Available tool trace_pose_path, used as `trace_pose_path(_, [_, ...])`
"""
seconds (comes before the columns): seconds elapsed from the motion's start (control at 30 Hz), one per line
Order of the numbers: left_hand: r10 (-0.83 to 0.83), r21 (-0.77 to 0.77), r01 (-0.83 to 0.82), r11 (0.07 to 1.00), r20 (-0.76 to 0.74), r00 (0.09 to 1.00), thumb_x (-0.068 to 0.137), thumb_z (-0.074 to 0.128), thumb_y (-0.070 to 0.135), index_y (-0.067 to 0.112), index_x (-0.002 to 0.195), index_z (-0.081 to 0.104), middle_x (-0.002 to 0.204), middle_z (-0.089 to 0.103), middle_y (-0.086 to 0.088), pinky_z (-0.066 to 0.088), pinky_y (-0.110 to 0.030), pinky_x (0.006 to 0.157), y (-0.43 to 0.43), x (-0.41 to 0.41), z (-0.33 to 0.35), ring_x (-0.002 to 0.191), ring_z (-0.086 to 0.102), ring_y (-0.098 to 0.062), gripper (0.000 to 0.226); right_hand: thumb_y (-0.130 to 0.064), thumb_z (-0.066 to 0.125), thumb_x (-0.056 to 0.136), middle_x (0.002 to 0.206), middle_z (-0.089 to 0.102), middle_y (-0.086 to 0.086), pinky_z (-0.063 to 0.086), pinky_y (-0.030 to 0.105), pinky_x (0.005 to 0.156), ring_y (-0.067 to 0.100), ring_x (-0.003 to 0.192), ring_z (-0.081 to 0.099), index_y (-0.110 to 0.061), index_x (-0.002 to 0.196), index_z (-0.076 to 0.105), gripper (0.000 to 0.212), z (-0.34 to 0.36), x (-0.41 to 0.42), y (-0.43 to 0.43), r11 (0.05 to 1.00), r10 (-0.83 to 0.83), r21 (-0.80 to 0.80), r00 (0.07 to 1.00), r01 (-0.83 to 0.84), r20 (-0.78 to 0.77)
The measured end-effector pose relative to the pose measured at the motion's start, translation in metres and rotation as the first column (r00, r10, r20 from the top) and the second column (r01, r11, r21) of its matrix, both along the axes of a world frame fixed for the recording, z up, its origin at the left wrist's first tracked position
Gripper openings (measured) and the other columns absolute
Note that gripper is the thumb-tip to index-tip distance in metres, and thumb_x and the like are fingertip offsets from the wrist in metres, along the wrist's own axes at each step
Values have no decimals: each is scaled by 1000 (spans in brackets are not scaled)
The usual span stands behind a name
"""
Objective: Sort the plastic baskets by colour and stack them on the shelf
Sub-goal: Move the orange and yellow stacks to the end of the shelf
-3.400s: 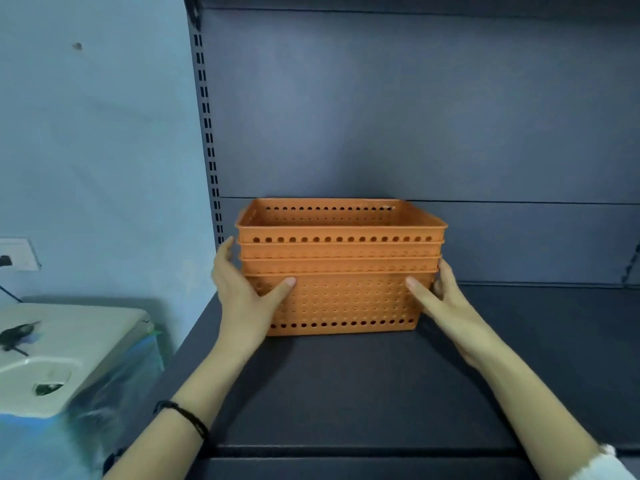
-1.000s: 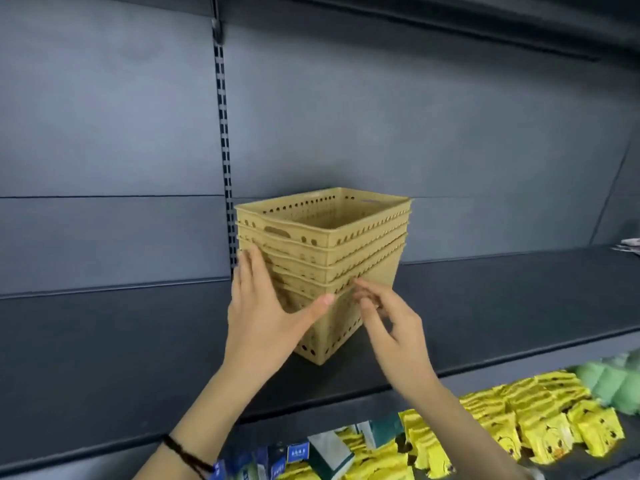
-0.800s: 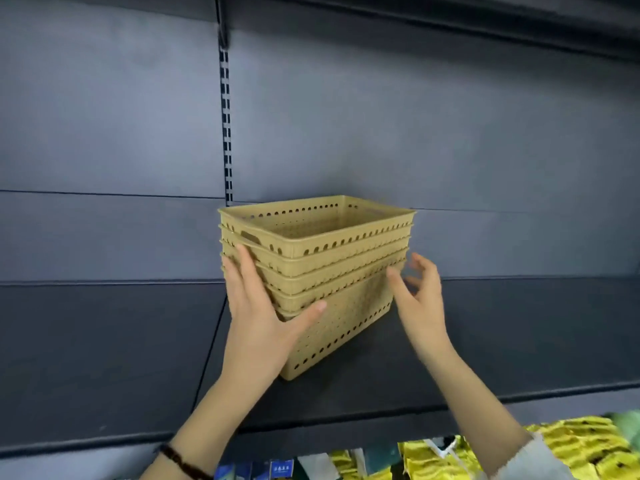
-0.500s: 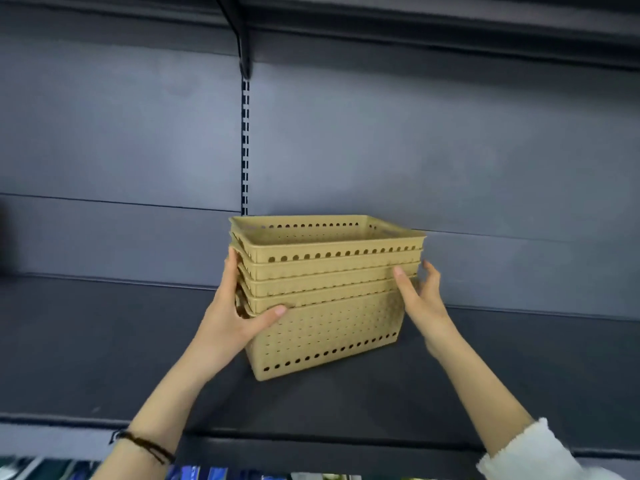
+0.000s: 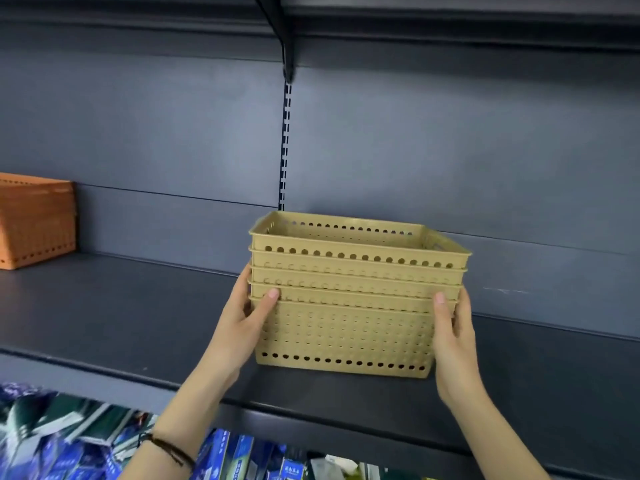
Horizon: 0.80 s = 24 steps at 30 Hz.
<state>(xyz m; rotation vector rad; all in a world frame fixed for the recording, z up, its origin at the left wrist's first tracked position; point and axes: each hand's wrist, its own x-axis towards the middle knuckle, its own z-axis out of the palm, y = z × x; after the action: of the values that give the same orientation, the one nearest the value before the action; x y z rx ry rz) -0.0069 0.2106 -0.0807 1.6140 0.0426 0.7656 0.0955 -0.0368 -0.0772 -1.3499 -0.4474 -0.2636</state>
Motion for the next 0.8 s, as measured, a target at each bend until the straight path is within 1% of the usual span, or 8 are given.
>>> trace_pose_path(0.1, [14,-10,-13,1000,20,1000,99,50,21,37,140,45,125,66,14,48,-26,92,13,-14,1,111,63,-5,44,-45,50,91,128,61,-23,45,21,91,-7,116,57,-42,141,41,51,2,-7,15,1000,15,10,1000,-15,18])
trace_pose_path(0.2, [48,-27,-46,999,49,998,99,49,21,34,137,48,123,67,17,48,-27,94,36,-33,2,112,63,-3,40,-49,51,86,132,60,-19,45,29,98,-1,121,56,-41,142,42,57,10,-17,44,998,54,16,997,-55,61])
trace_pose_path(0.37, [124,-43,-123,992,39,991,88,51,38,35,133,51,123,68,13,50,-40,95,106,-76,2,110,66,-10,46,-53,51,85,136,58,-16,44,33,102,3,125,55,-39,143,41,60,17,-44,121,987,151,33,984,-154,95])
trace_pose_path(0.47, [181,-28,-180,983,19,983,86,51,43,41,131,51,122,68,12,51,-38,91,159,-106,3,108,65,-12,45,-59,54,85,134,60,-17,45,32,100,2,123,56,-42,143,41,61,20,-67,176,978,202,28,975,-206,96])
trace_pose_path(0.57, [229,-3,-229,974,13,973,87,51,44,43,134,48,123,67,12,52,-38,88,213,-138,1,108,64,-13,48,-51,51,83,129,62,-20,45,32,101,-2,119,58,-42,142,42,60,21,-91,233,970,235,38,969,-239,81])
trace_pose_path(0.63, [250,13,-250,968,8,968,88,50,45,41,138,46,124,67,14,51,-37,85,247,-155,0,108,63,-13,50,-51,52,82,130,62,-18,45,35,103,0,120,57,-42,141,43,60,20,-107,269,971,231,41,971,-234,69])
trace_pose_path(0.7, [256,22,-256,967,9,967,92,50,46,41,139,45,122,67,17,49,-32,81,280,-168,-2,105,62,-12,47,-52,52,81,132,61,-16,44,37,104,3,122,56,-43,140,44,60,17,-120,303,975,215,46,975,-218,51])
trace_pose_path(0.8, [230,44,-230,972,3,973,90,50,44,42,139,44,120,67,20,47,-30,81,324,-181,-2,102,62,-5,49,-54,52,79,131,59,-14,45,37,103,4,121,56,-48,134,43,56,10,-137,346,983,176,56,984,-176,11])
